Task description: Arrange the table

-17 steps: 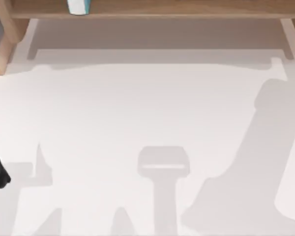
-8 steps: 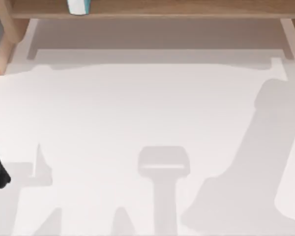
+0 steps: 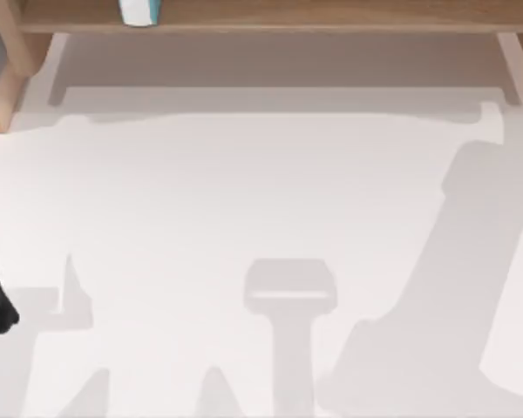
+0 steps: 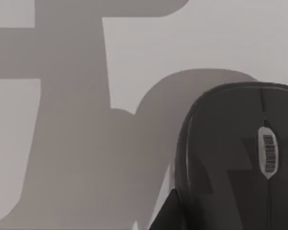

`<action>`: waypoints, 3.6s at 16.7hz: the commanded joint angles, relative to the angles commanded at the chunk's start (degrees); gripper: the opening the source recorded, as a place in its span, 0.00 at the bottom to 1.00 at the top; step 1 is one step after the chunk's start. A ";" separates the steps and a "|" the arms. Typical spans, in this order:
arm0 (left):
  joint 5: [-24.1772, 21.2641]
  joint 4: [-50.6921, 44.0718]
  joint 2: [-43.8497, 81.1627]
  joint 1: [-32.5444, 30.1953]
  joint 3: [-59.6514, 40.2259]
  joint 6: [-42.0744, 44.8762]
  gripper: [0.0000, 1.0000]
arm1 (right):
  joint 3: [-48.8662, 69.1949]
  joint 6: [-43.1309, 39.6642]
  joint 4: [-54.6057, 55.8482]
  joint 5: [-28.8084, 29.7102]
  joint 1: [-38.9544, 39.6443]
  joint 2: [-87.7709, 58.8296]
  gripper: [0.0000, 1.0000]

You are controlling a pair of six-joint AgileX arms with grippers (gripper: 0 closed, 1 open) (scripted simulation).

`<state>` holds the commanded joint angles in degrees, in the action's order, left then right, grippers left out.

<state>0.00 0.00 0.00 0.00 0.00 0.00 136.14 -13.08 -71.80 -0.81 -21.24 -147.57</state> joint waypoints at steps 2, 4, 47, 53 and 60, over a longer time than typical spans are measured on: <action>0.00 0.00 0.00 0.00 0.00 0.00 1.00 | -1.22 -1.55 -0.64 -0.19 -0.34 2.63 0.00; 0.00 0.00 0.00 0.00 0.00 0.00 1.00 | -3.36 -3.72 -0.46 -0.56 -0.80 6.52 0.00; 0.00 0.00 0.00 0.00 0.00 0.00 1.00 | -63.05 -32.83 23.47 -3.28 -24.31 40.63 0.00; 0.00 0.00 0.00 0.00 0.00 0.00 1.00 | -62.11 -32.92 24.38 -3.55 -24.31 41.69 0.00; 0.00 0.00 0.00 0.00 0.00 0.00 1.00 | -62.56 -32.97 25.13 -3.65 -24.28 41.45 0.00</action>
<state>0.00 0.00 0.00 0.00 0.00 0.00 73.58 -46.05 -46.67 -4.45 -45.52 -106.13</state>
